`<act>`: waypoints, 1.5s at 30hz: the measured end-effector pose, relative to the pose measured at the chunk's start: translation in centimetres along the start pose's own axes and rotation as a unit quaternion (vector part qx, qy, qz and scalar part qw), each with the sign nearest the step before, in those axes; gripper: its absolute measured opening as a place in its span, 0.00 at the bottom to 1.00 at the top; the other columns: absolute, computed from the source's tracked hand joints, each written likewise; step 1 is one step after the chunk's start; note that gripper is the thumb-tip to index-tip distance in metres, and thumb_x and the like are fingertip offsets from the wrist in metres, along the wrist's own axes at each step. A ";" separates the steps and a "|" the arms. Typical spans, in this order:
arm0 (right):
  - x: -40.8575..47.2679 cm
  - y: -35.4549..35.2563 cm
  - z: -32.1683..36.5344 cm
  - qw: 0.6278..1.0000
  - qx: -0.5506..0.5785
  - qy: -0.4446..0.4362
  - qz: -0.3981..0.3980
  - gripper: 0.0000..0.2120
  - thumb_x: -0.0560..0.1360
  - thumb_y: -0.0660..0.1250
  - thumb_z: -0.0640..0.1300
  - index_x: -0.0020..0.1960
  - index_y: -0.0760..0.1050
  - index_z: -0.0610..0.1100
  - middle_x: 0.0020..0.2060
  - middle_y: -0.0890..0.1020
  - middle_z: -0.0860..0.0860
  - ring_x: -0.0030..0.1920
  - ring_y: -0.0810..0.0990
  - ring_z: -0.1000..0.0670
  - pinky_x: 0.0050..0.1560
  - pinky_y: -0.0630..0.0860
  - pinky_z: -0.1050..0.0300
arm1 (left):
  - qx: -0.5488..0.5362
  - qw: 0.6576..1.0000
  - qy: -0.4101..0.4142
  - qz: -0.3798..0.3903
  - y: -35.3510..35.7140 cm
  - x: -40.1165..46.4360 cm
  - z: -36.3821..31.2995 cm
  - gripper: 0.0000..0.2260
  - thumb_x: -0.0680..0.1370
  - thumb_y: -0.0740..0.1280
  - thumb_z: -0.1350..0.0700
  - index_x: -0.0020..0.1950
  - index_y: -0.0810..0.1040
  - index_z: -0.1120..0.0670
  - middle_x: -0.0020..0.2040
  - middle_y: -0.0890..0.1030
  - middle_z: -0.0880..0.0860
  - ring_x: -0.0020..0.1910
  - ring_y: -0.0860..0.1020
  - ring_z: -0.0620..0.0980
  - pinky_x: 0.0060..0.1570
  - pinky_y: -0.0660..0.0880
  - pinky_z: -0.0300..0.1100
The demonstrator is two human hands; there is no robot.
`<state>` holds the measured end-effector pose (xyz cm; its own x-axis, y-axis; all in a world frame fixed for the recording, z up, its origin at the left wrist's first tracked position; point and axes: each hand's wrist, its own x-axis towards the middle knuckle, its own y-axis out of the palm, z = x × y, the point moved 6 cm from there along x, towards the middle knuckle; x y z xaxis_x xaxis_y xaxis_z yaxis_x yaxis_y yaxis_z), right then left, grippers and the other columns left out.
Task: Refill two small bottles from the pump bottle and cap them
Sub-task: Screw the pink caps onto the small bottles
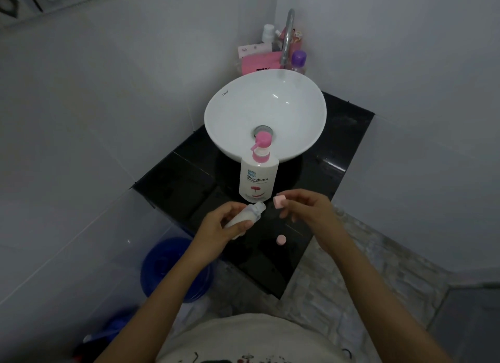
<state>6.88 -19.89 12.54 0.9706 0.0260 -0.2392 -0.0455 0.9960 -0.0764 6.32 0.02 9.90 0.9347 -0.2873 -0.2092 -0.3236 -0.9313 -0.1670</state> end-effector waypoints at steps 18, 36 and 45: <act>-2.1 -0.5 2.0 0.987 -0.159 -0.020 0.017 0.07 0.74 0.68 0.44 0.48 0.81 0.42 0.30 0.82 0.53 0.26 0.77 0.59 0.27 0.71 0.68 | 0.049 0.995 0.024 0.088 2.4 0.7 -1.8 0.18 0.69 0.69 0.43 0.57 0.79 0.46 0.53 0.81 0.47 0.52 0.79 0.45 0.55 0.78 0.49; -3.3 -0.2 2.2 0.974 -0.226 -0.018 -0.012 0.15 0.74 0.63 0.58 0.42 0.79 0.46 0.29 0.80 0.51 0.25 0.76 0.56 0.31 0.74 0.63 | 0.045 0.993 0.035 0.102 2.7 0.1 -2.9 0.10 0.75 0.69 0.53 0.55 0.79 0.43 0.52 0.81 0.45 0.51 0.79 0.43 0.54 0.77 0.46; -3.8 -0.5 2.8 0.975 -0.210 -0.058 0.042 0.04 0.75 0.67 0.44 0.50 0.79 0.47 0.37 0.82 0.48 0.32 0.79 0.53 0.36 0.77 0.62 | 0.063 0.992 0.031 0.104 2.6 -0.1 -2.3 0.18 0.70 0.68 0.43 0.59 0.78 0.44 0.53 0.81 0.46 0.53 0.78 0.45 0.52 0.75 0.43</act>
<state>3.90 -20.21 16.23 0.9786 0.1391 -0.1514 -0.1941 0.8679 -0.4572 5.69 -2.87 11.70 0.8520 -0.4867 -0.1929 -0.5222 -0.8163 -0.2469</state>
